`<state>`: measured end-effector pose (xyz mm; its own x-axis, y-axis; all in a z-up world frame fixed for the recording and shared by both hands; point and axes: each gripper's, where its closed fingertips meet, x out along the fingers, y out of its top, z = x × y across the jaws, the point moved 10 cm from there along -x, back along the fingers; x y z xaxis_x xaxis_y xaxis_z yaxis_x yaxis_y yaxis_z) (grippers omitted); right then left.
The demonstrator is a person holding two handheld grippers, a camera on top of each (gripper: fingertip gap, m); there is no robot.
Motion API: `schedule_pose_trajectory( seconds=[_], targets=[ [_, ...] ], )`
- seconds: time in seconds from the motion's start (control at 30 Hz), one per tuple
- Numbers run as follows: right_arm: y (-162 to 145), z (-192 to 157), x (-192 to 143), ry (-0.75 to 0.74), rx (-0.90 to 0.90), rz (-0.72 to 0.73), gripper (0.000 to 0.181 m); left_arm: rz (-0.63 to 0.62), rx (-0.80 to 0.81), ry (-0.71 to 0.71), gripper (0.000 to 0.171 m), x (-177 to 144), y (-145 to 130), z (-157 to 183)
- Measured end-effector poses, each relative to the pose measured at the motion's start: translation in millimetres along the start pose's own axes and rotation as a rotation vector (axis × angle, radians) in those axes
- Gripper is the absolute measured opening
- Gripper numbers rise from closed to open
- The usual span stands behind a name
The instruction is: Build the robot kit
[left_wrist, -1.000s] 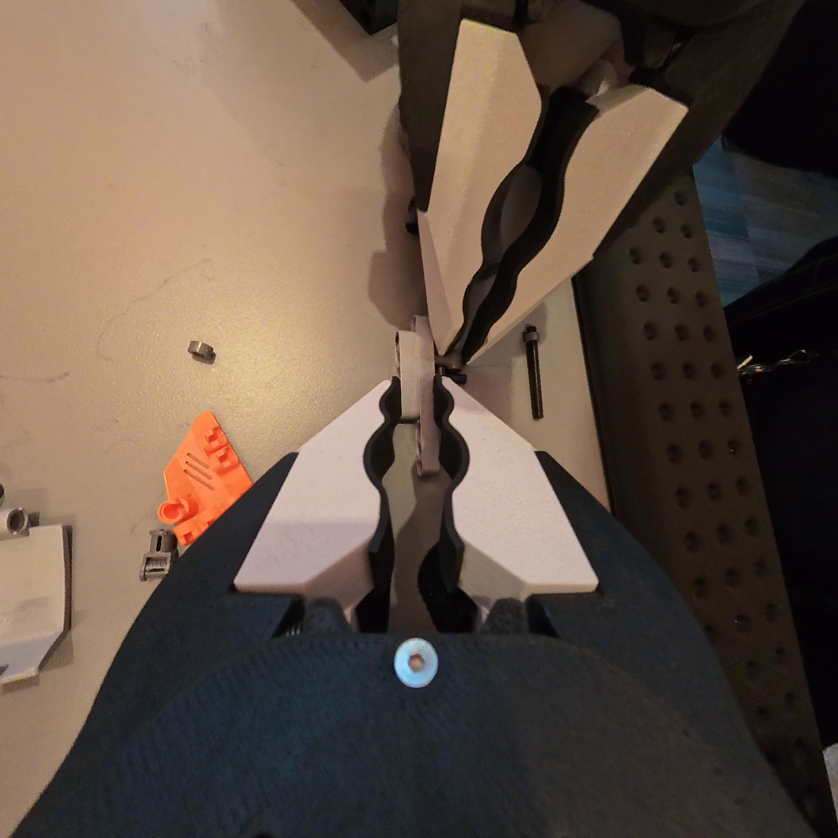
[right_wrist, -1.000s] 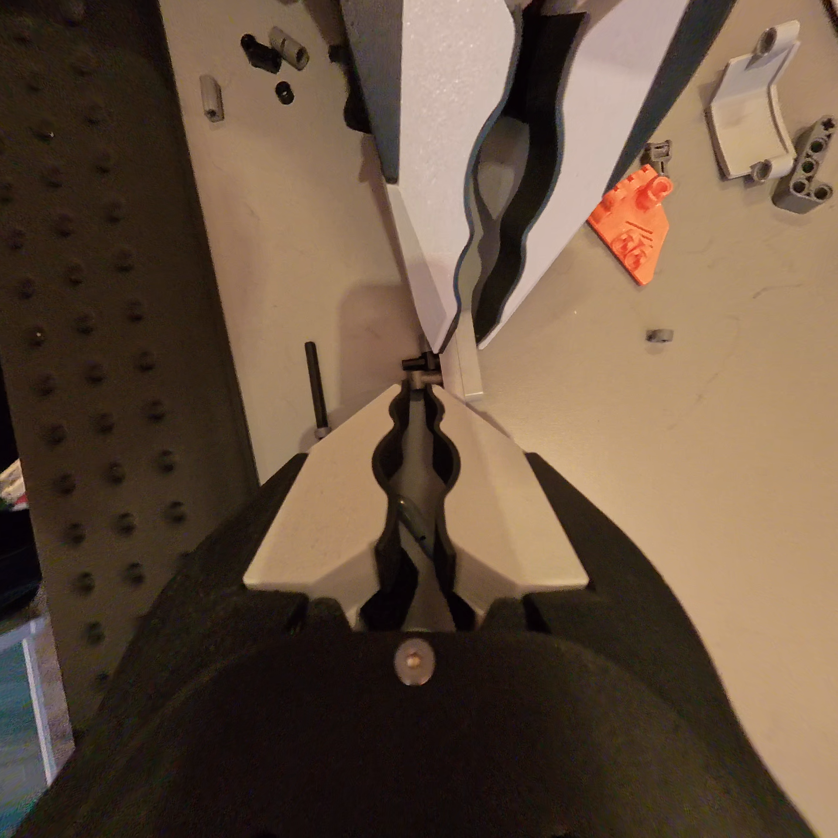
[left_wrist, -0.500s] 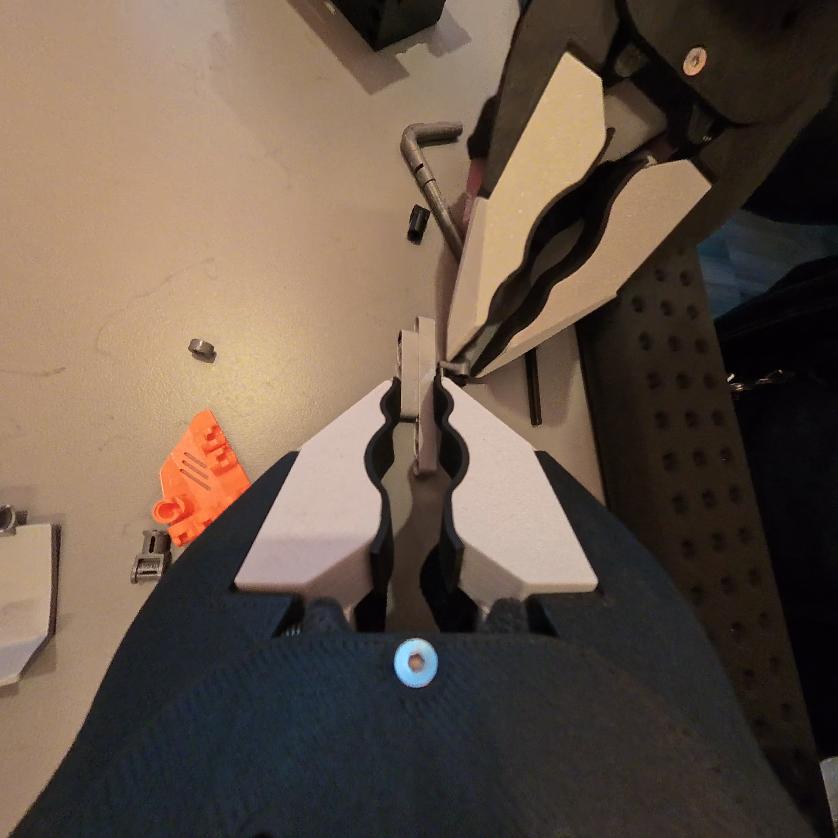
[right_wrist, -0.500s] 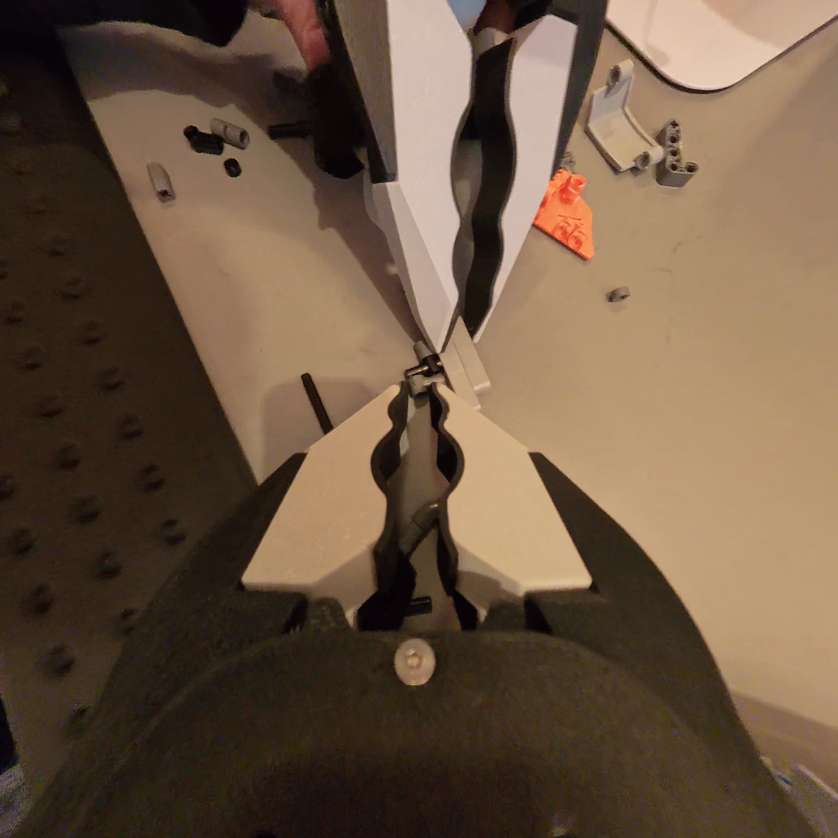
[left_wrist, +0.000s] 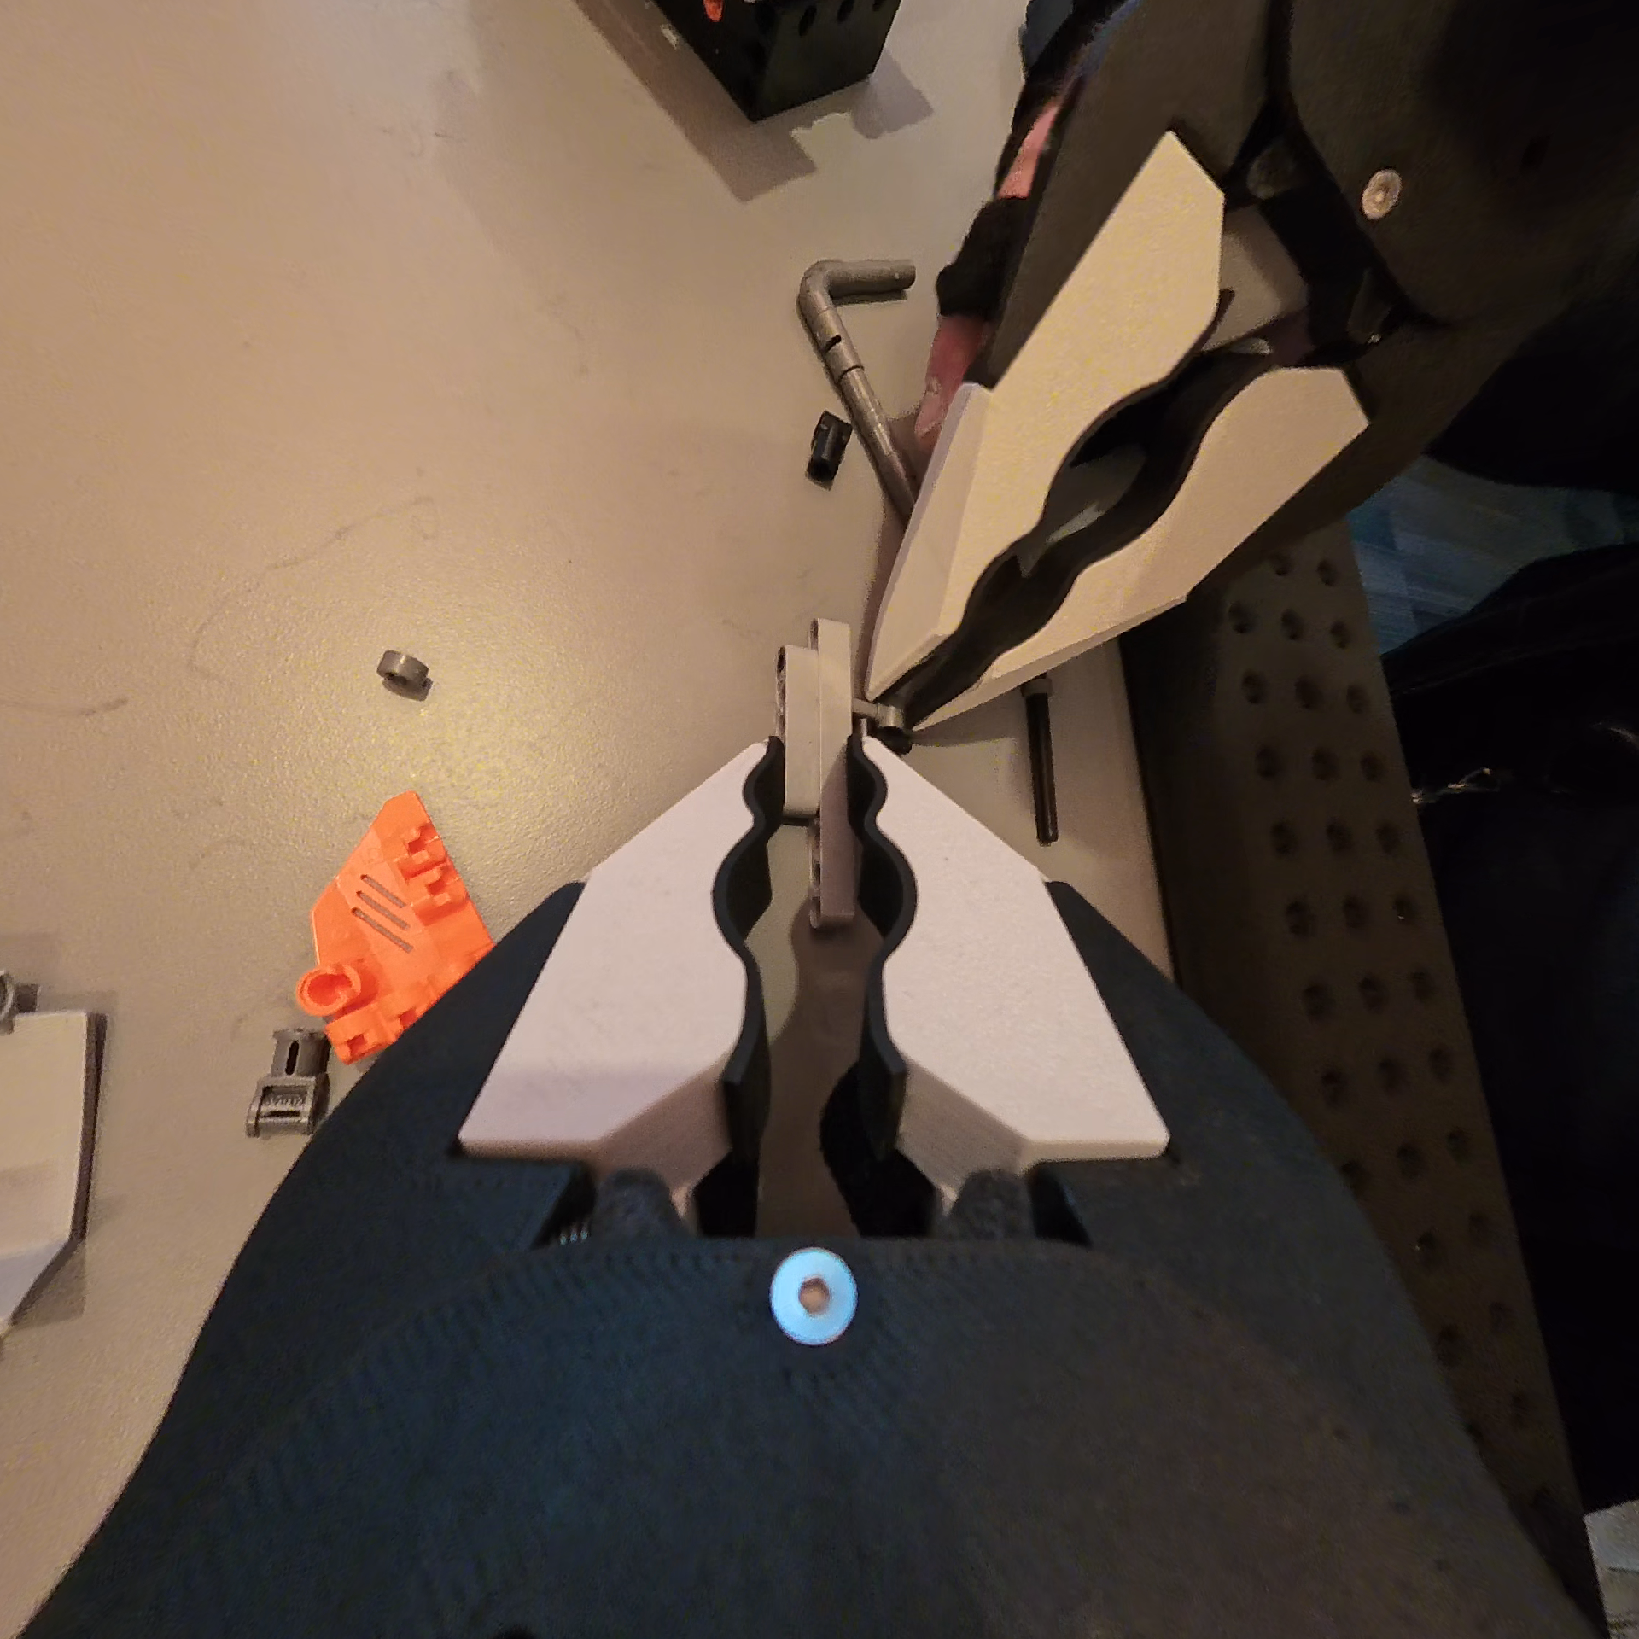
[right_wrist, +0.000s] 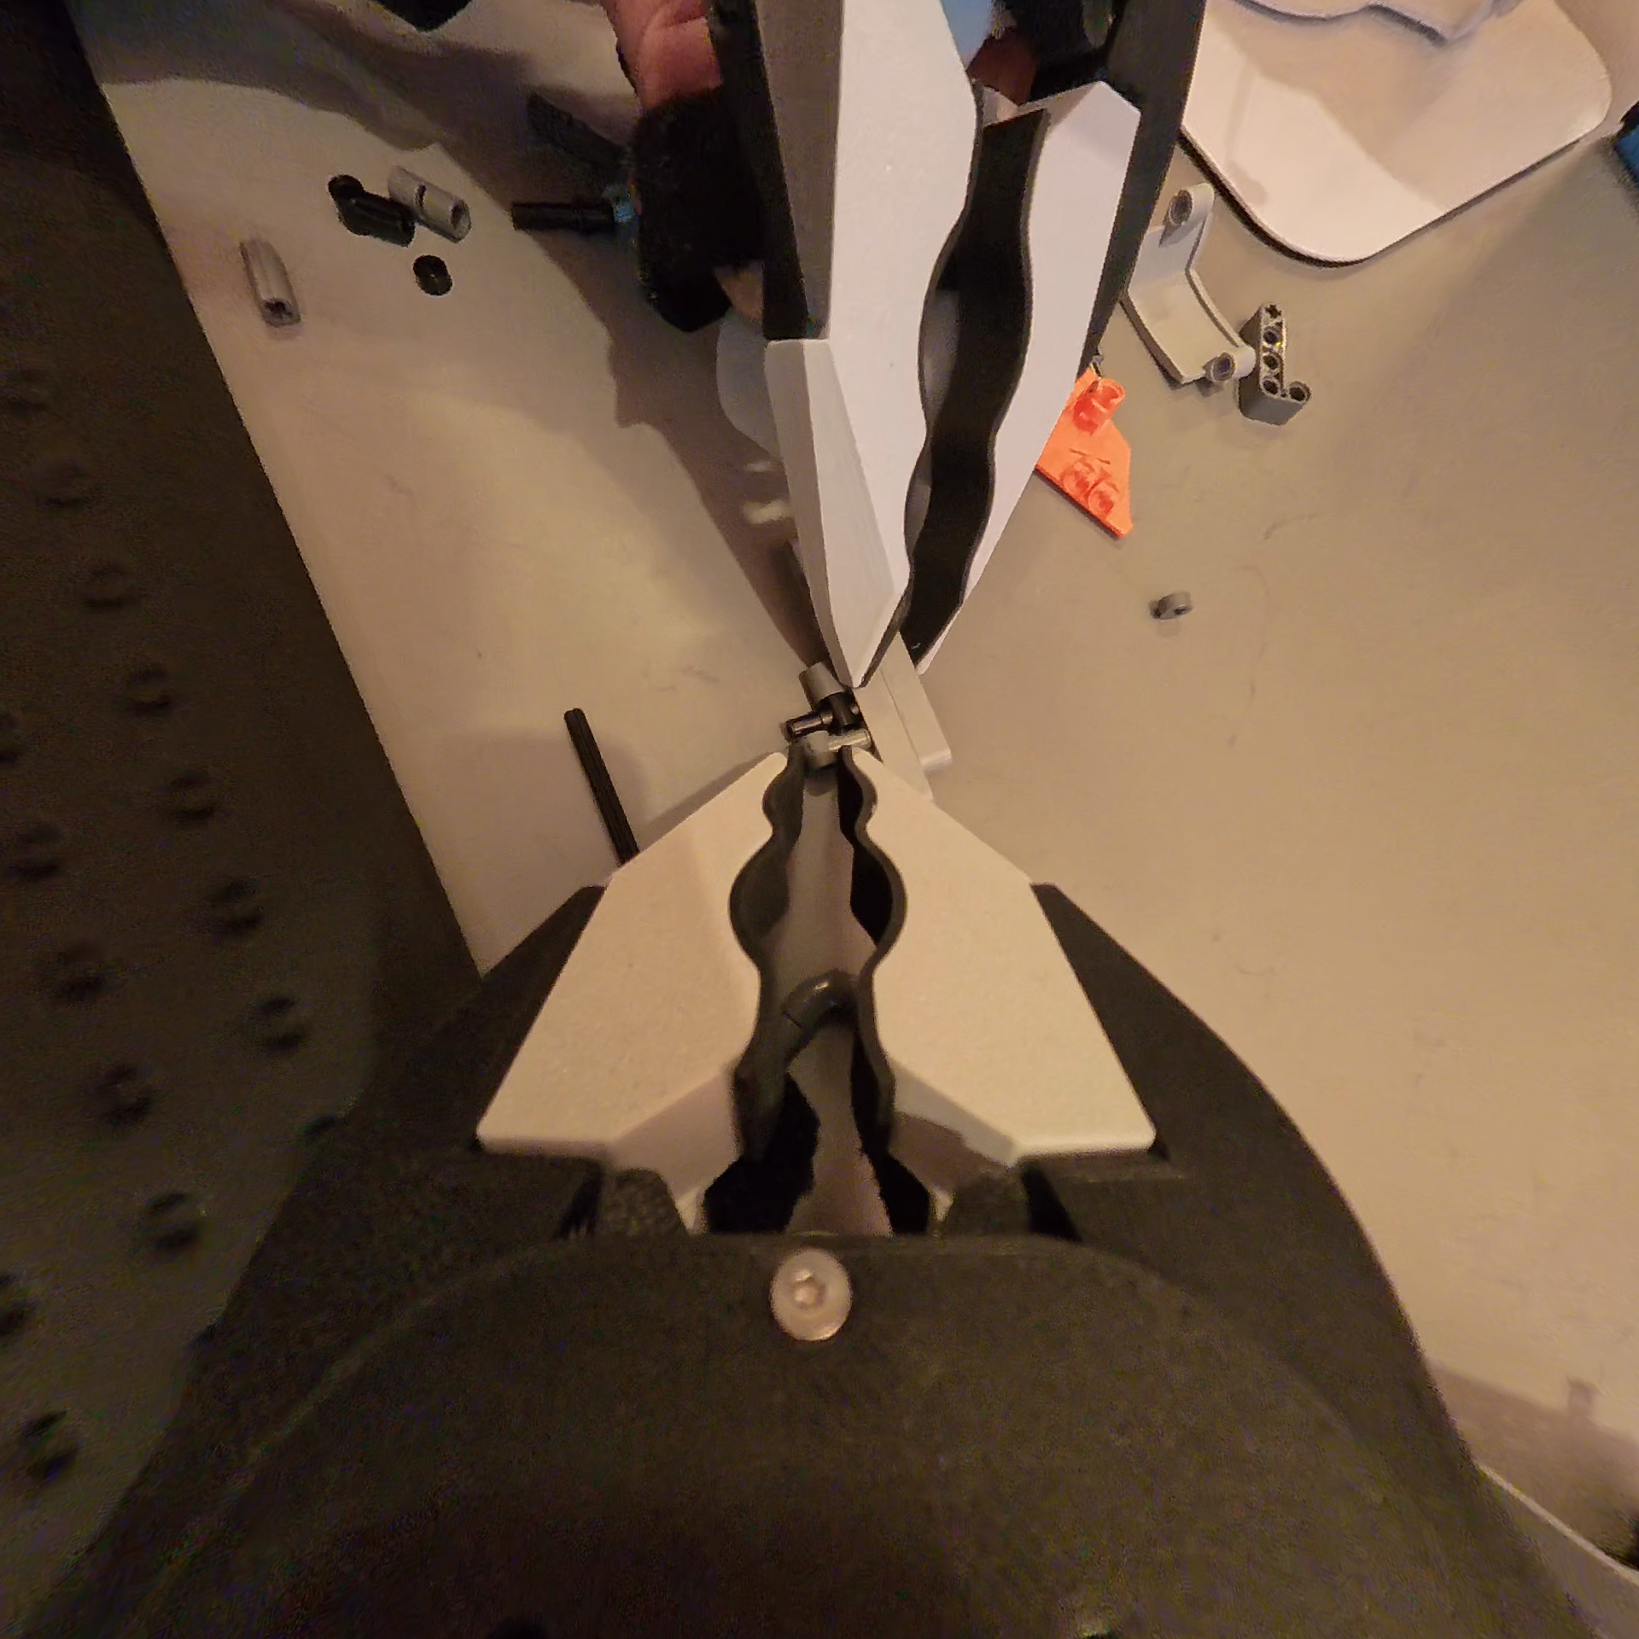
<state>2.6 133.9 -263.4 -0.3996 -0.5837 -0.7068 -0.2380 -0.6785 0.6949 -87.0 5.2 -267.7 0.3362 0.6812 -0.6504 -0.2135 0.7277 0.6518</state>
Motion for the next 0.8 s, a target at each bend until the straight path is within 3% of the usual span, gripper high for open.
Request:
schedule_pose_trajectory(
  seconds=[0.47,0.8],
  targets=[
    [-8,13,-3,0.111,0.082,0.042,0.004,0.008,-0.019,-0.021,0.004,-1,-2,0],
    [-6,21,-2,0.199,-0.060,0.025,0.004,0.012,-0.030,-0.031,0.004,1,-1,-1]
  ],
)
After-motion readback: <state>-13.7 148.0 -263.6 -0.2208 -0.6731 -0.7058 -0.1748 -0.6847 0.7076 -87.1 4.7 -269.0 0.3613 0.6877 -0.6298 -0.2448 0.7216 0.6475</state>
